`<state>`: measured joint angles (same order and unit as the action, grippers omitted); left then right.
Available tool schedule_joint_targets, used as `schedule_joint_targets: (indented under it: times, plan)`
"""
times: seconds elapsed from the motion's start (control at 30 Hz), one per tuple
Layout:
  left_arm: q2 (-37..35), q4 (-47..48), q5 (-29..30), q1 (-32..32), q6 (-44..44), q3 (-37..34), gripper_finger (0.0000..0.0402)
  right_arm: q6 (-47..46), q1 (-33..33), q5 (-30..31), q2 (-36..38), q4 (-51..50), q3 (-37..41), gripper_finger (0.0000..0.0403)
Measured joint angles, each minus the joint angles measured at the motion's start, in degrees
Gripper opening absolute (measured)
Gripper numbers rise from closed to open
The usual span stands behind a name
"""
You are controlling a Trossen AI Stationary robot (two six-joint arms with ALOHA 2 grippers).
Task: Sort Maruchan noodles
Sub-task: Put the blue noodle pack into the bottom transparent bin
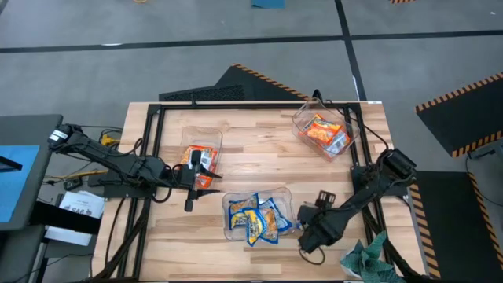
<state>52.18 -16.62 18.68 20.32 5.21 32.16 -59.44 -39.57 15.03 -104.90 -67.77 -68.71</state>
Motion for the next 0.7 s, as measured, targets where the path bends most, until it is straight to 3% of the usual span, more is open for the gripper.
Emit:
schedule_joint_targets:
  times: [0.37,0.7]
  plan:
    - [0.0,0.2,0.0,0.0,-0.1,0.0,0.0185,11.5,10.0,6.9,1.7,-1.0,5.0,0.0260]
    - [0.0,0.3,0.0,0.0,-0.5,0.0,0.0185,7.3,11.6,8.1,18.4,1.2,8.1,0.0260]
